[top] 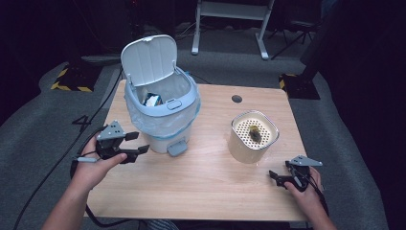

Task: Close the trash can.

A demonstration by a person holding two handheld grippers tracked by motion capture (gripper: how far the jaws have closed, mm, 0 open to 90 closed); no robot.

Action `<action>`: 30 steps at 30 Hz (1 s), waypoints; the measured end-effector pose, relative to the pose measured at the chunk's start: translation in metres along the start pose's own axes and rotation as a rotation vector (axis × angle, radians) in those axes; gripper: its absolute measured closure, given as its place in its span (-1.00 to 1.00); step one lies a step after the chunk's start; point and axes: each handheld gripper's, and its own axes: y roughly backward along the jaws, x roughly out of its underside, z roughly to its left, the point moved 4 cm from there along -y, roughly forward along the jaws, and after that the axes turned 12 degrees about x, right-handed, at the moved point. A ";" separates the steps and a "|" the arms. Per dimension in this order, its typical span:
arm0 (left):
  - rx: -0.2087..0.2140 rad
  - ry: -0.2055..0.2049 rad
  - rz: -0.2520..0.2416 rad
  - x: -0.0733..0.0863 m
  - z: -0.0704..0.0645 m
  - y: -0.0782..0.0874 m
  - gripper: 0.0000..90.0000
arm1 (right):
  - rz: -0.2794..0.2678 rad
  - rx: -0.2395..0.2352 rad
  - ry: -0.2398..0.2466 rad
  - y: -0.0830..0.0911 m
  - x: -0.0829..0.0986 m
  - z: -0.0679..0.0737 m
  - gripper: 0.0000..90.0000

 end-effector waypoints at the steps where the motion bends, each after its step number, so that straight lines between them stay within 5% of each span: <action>1: 0.004 0.002 -0.008 -0.004 0.000 0.003 -0.20 | 0.000 0.000 0.000 0.000 0.000 0.000 -0.71; 12: -0.063 -0.028 -0.089 -0.044 0.008 0.030 -0.17 | 0.000 0.000 0.000 0.000 0.000 0.000 -0.71; 20: -0.097 0.007 -0.199 -0.073 0.021 0.051 -0.17 | 0.000 0.000 0.000 0.000 0.000 0.000 -0.71; 30: -0.236 -0.008 -0.328 -0.107 0.039 0.066 -0.08 | 0.000 0.000 0.000 0.000 0.000 0.000 -0.71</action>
